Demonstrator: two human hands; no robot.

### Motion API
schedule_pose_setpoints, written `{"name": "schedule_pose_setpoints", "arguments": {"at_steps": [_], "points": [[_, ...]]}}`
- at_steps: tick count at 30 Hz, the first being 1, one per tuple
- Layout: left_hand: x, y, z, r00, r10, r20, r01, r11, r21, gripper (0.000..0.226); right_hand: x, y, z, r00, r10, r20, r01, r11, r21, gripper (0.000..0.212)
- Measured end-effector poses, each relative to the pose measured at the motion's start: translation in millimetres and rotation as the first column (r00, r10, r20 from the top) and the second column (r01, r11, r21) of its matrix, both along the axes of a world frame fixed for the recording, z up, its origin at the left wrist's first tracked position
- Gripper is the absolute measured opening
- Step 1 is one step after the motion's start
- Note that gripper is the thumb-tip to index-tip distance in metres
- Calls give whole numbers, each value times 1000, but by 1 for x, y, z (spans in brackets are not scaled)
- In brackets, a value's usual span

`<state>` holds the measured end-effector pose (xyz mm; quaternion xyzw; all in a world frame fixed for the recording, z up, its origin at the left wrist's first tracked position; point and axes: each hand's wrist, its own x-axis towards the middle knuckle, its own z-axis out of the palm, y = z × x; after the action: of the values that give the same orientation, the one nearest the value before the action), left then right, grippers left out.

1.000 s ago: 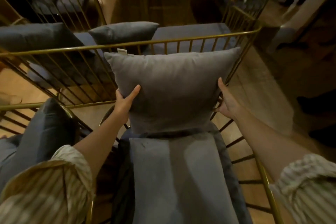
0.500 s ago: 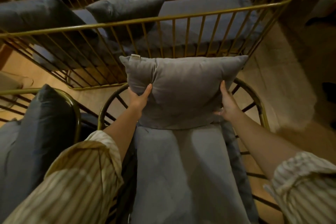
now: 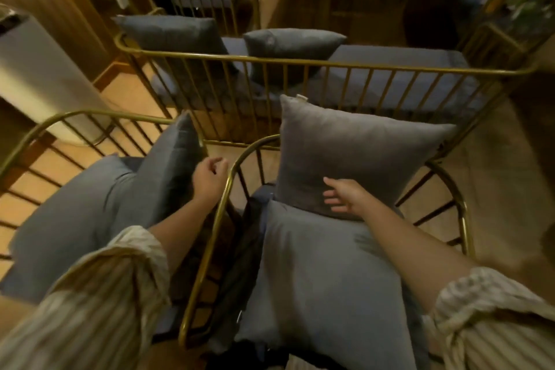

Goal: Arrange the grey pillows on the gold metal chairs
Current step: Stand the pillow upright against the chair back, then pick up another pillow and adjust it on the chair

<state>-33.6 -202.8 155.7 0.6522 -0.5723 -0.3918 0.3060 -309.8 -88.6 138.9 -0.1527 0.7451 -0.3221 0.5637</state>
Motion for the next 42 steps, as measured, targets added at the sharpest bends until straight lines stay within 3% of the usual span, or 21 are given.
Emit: {"name": "schedule_pose_setpoints", "arguments": {"at_steps": [4, 10, 15, 20, 26, 28, 31, 36, 39, 42], "points": [[114, -4, 21, 990, 120, 70, -111, 987, -114, 19, 64, -40, 28, 991, 126, -34, -129, 987, -99, 51], [254, 5, -7, 912, 390, 126, -396, 917, 34, 54, 180, -86, 44, 951, 308, 10, -306, 949, -75, 44], [322, 13, -36, 917, 353, 188, -382, 911, 156, 33, 274, -117, 29, 939, 336, 77, -335, 942, -30, 54], [355, -15, -76, 947, 289, 141, -321, 883, 342, 35, 355, -143, 8, 986, 169, 0, -169, 986, 9, 89], [342, -49, -95, 987, 138, -85, -68, 829, 556, 36, 414, -165, -12, 936, 46, -350, -5, 993, 118, 143], [336, -56, -106, 983, 116, -142, -5, 791, 611, 51, 419, -165, -19, 894, 3, -448, 46, 994, 97, 135], [328, -64, -111, 973, 87, -214, 78, 748, 659, 60, 416, -163, -24, 835, -6, -550, 48, 997, 62, 103], [322, -78, -107, 954, 102, -282, 128, 711, 692, 75, 410, -153, -19, 822, -41, -569, 23, 999, -40, 57], [317, -83, -102, 947, 113, -301, 132, 717, 684, 76, 409, -145, -12, 821, -57, -568, 10, 996, -86, 51], [311, -87, -97, 941, 107, -322, 149, 722, 676, 83, 400, -136, -2, 836, -99, -539, 21, 989, -149, 60]]}}
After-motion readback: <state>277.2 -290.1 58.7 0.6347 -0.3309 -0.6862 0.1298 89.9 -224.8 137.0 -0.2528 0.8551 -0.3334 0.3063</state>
